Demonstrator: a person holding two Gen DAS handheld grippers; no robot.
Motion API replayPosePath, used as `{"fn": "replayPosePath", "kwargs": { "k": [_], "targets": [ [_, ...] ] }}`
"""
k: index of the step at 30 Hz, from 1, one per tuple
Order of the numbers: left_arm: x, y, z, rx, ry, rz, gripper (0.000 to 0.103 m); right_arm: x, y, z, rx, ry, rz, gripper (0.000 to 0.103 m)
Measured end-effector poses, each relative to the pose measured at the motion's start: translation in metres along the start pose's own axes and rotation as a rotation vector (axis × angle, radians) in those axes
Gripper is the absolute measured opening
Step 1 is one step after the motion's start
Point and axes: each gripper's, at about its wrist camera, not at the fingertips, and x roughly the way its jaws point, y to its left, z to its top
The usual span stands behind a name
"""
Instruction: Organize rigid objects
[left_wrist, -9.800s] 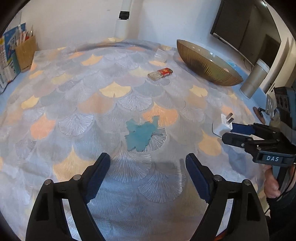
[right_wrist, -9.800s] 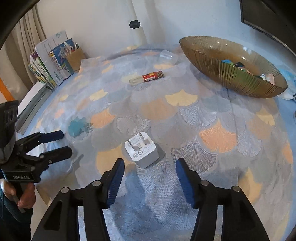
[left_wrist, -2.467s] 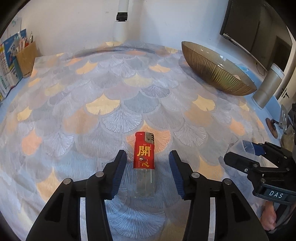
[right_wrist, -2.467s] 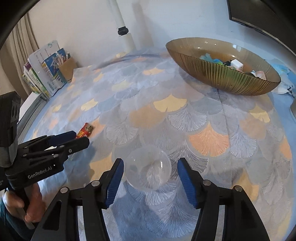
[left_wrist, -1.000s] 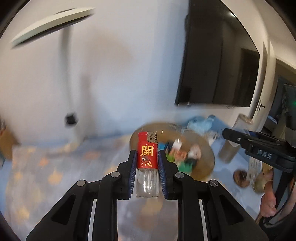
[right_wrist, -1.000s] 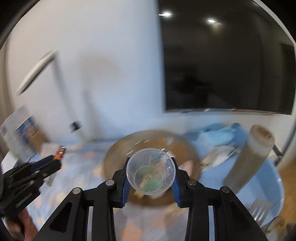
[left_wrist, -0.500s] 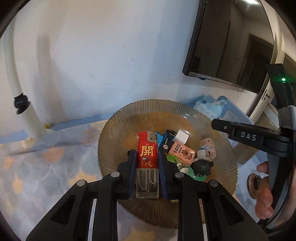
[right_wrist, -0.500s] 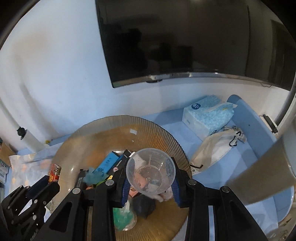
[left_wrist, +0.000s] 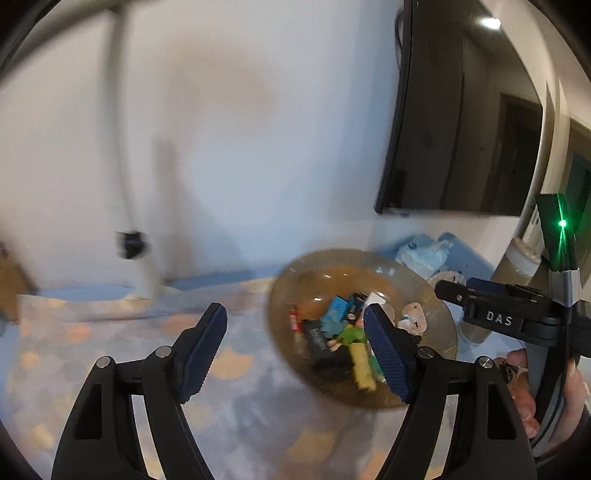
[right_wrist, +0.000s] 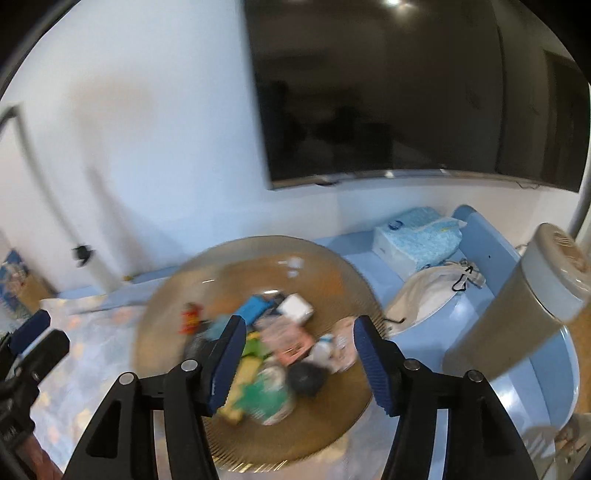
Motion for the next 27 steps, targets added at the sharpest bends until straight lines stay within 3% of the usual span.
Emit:
{"fn": "replayPosePath", "kwargs": {
  "k": [3,7,9,15,22,27],
  "targets": [
    [-0.051,0.019,-0.014,-0.010,-0.054,0.068,0.078,-0.032,0.032,-0.015,-0.043,-0.033,0.060,0.061],
    [-0.096,0.044,-0.056,-0.051,-0.078,0.178,0.085,-0.059,0.085,-0.065,-0.093,-0.051,0.153,0.085],
    [-0.104,0.059,-0.086,-0.078,-0.061,0.237,0.085,-0.056,0.105,-0.097,-0.123,-0.041,0.171,0.085],
    [-0.076,0.097,-0.164,-0.117,0.091,0.337,0.085,-0.017,0.149,-0.180,-0.248,0.038,0.131,0.085],
    [-0.064,0.104,-0.183,-0.133,0.129,0.332,0.085,-0.002,0.159,-0.196,-0.294,0.065,0.093,0.085],
    [-0.051,0.095,-0.189,-0.091,0.170,0.355,0.085,0.006,0.161,-0.200,-0.300,0.095,0.086,0.085]
  ]
}}
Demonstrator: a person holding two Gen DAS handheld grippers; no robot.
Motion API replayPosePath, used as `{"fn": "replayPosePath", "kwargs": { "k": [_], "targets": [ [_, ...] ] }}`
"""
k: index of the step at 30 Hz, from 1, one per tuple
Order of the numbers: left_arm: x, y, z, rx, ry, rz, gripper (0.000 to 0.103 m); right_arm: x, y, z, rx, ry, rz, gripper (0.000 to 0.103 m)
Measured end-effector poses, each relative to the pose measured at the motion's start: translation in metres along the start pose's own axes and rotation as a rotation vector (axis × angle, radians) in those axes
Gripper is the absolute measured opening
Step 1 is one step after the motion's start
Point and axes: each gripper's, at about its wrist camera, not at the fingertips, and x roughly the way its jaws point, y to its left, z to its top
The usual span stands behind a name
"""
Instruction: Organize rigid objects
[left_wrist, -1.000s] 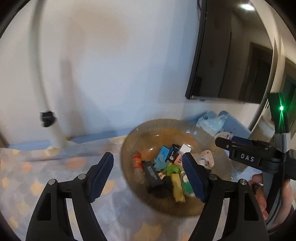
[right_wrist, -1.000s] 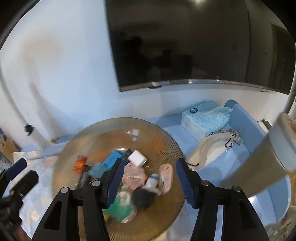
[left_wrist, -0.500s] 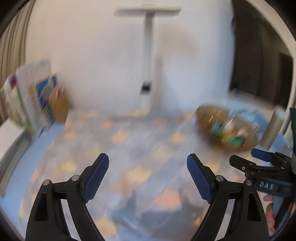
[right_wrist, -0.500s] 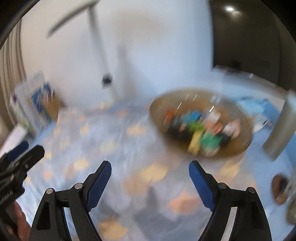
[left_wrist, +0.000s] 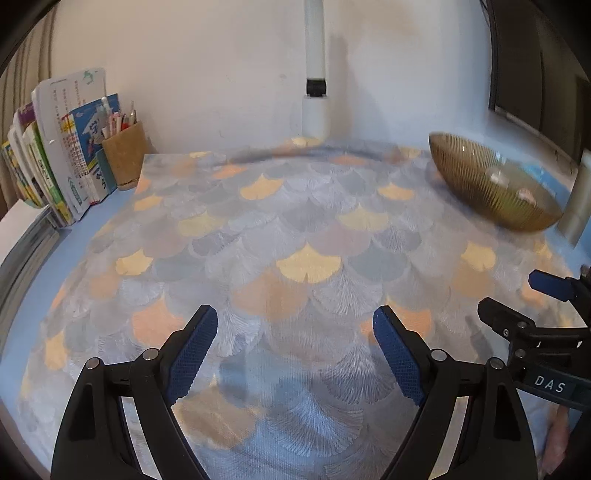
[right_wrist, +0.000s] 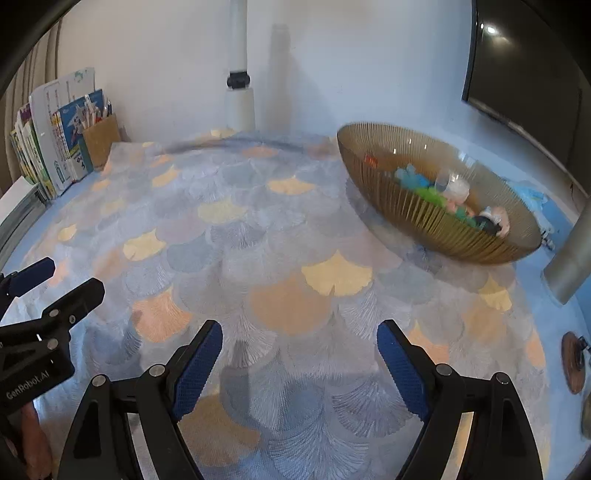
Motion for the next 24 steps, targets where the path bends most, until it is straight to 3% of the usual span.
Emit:
{"fn": "replayPosePath", "kwargs": {
  "k": [5,16,24],
  "targets": [
    [0.002,-0.002,-0.001,0.013,0.009,0.002,0.085,0.002,-0.001,0.000,0.007,0.003,-0.008,0.085],
    [0.006,0.010,-0.002,-0.062,0.038,-0.035,0.085,0.001,-0.001,0.000,0.001,-0.008,-0.009,0.085],
    [0.005,0.006,-0.002,-0.037,0.034,-0.018,0.085,0.001,-0.002,0.000,0.006,-0.005,-0.006,0.085]
  ]
}}
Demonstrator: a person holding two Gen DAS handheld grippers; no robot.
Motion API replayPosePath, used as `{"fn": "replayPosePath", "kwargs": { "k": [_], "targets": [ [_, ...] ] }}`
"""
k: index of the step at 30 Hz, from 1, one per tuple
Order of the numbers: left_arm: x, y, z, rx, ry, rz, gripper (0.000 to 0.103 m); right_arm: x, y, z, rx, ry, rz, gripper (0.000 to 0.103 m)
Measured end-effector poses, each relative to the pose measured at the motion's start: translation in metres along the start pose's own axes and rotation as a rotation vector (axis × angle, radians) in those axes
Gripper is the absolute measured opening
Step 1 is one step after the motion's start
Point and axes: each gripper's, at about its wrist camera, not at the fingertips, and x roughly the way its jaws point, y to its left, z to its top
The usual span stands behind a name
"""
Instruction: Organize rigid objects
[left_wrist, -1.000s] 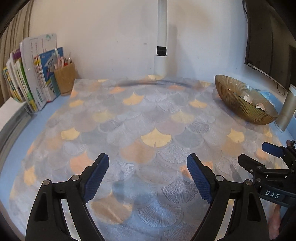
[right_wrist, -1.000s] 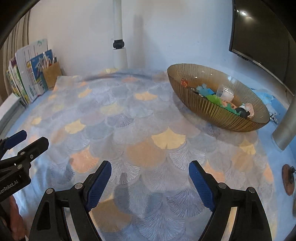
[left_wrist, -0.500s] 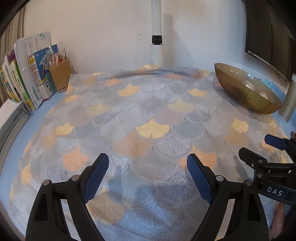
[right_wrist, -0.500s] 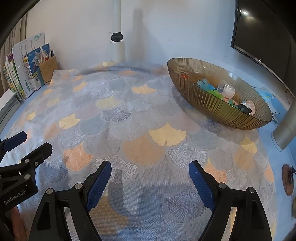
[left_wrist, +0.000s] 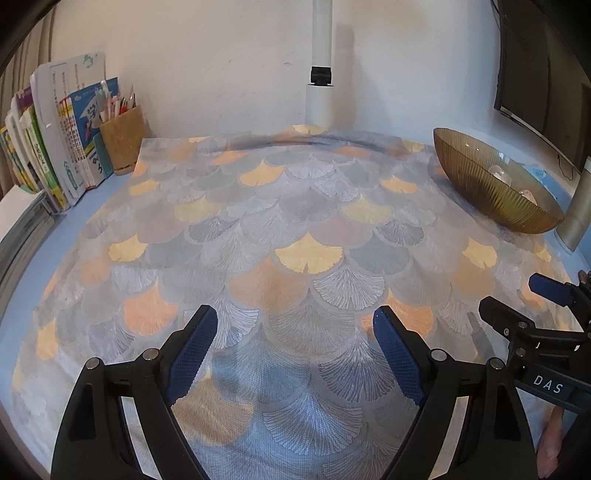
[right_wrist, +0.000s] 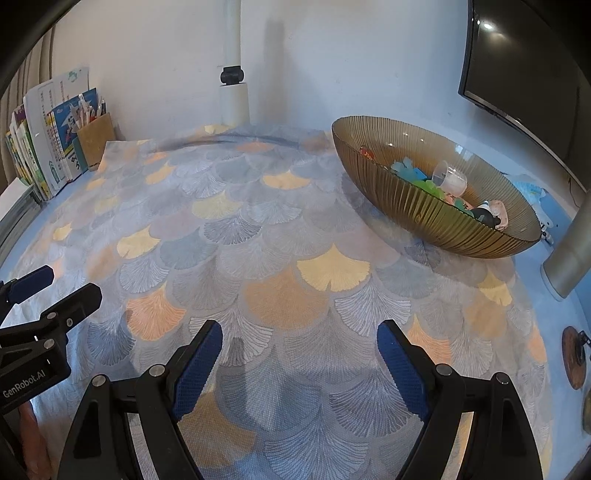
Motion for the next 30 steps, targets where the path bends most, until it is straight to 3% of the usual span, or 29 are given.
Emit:
{"fn": "replayPosePath", "kwargs": {
  "k": [30],
  "targets": [
    [0.0025,0.0027,0.0007,-0.010,0.014,0.019,0.085,0.0008,-0.0028,0.0003,0.001,0.002,-0.003,0.085]
  ]
}}
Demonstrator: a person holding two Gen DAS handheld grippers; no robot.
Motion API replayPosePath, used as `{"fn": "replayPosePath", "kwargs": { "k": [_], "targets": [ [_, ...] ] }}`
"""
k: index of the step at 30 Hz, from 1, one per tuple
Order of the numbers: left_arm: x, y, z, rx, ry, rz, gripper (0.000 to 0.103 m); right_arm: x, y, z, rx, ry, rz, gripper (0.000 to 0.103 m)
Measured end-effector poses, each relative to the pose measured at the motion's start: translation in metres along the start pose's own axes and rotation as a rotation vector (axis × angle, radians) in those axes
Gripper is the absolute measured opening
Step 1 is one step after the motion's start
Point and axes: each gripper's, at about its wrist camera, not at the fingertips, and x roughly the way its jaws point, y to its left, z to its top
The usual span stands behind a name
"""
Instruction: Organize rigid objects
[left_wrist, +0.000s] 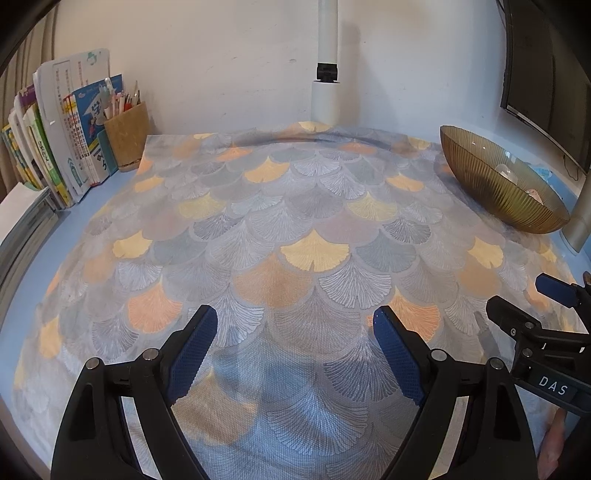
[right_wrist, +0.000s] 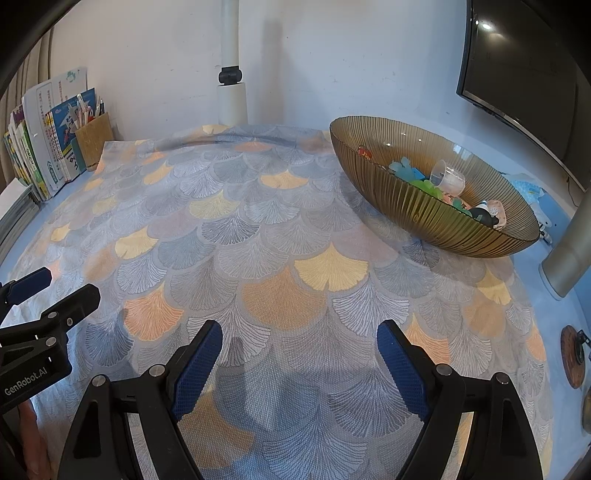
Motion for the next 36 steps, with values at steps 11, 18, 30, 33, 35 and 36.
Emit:
{"fn": "replayPosePath", "kwargs": {
  "k": [11,18,30,33,35,36],
  "targets": [
    [0.004,-0.001,0.000,0.003,0.019,0.018,0.086,0.000,0.000,0.000,-0.001,0.000,0.000,0.085],
    [0.009,0.003,0.001,-0.016,0.053,0.019,0.085,0.001,-0.002,0.000,0.002,0.004,0.002,0.085],
    [0.012,0.004,0.001,-0.024,0.063,0.031,0.085,0.002,-0.002,-0.001,0.011,0.011,0.003,0.085],
    [0.012,0.005,0.001,-0.026,0.069,0.029,0.085,0.002,-0.003,-0.001,0.016,0.014,-0.001,0.085],
    [0.014,0.007,0.002,-0.028,0.080,0.035,0.086,0.002,-0.007,0.001,0.036,0.034,0.012,0.085],
    [0.015,0.008,0.002,-0.032,0.087,0.037,0.085,0.003,-0.009,0.003,0.046,0.047,0.021,0.085]
  ]
}}
